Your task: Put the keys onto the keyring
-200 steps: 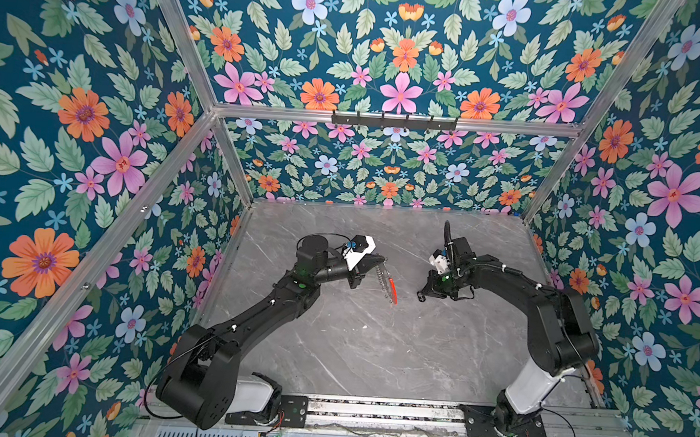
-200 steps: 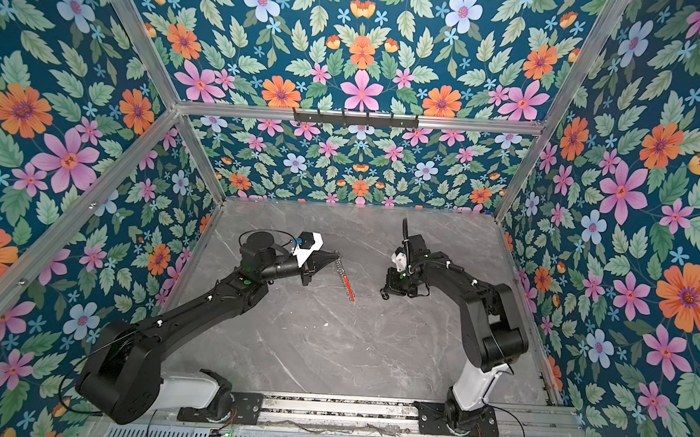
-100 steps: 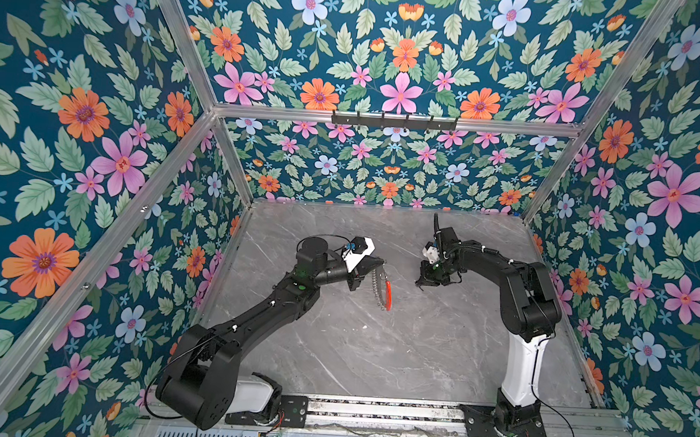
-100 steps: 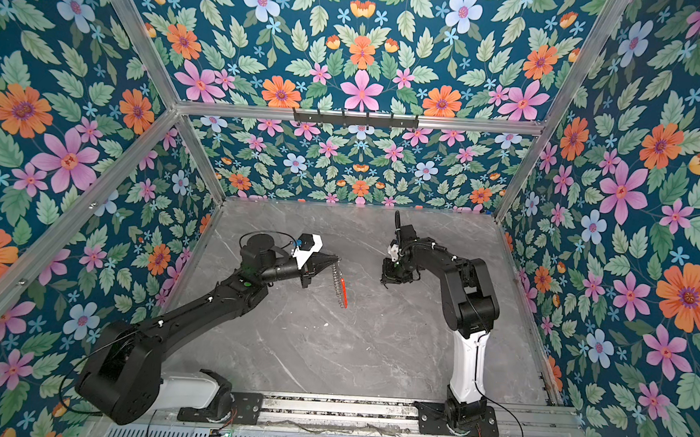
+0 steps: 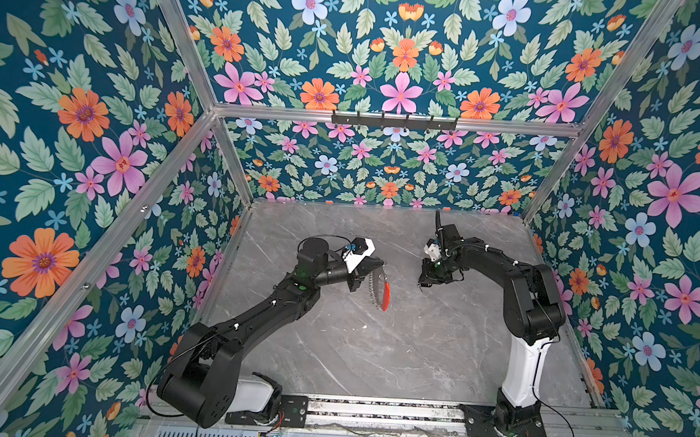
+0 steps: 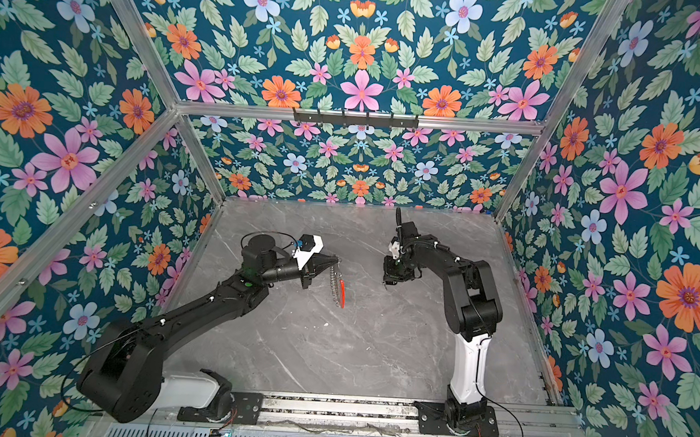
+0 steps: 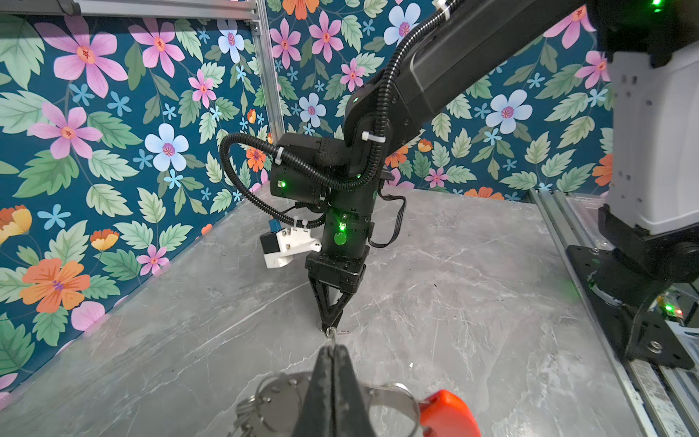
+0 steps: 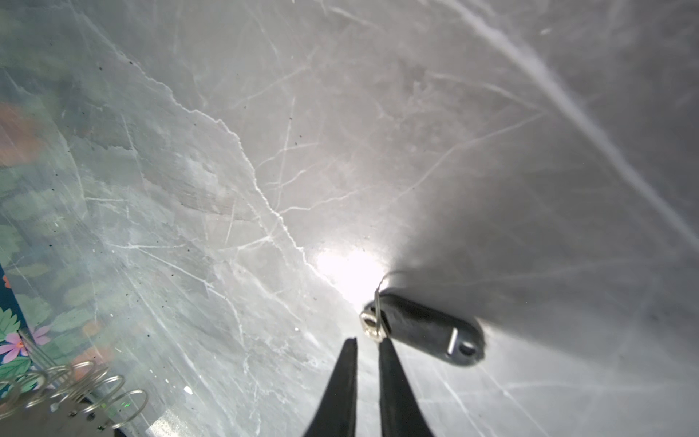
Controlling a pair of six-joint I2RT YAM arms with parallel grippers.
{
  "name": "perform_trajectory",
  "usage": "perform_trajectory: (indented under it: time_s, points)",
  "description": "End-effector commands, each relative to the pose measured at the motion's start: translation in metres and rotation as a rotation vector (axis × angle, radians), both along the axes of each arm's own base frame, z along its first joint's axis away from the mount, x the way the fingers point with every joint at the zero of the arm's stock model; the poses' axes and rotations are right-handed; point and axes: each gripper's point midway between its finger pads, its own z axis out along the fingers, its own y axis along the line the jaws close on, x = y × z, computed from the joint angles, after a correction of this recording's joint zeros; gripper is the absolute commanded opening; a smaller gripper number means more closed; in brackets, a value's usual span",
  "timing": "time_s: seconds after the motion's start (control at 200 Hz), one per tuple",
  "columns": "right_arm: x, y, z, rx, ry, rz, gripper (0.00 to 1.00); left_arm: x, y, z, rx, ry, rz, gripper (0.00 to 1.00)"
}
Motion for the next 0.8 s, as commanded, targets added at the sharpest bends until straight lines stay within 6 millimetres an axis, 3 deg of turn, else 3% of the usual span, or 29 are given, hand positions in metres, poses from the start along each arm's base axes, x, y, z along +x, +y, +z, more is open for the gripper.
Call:
perform_trajectory:
  time_s: [0.0,0.145,0.395,0.796]
  points:
    - [-0.005,-0.006,0.004,-0.033,0.013,-0.04,0.17,-0.002,0.0,0.011,-0.027,-0.036,-0.009,0.0]
    - [-0.004,-0.007,0.009,-0.062,-0.008,-0.072,0.18,-0.002,0.0,0.012,-0.035,-0.032,-0.011,0.0]
    - [-0.003,-0.005,-0.004,-0.098,-0.033,-0.039,0.21,-0.005,0.001,0.014,-0.038,-0.03,-0.009,0.0]
    - [0.004,-0.001,-0.005,-0.086,-0.037,-0.036,0.24,-0.006,0.003,0.016,-0.04,-0.031,-0.002,0.0]
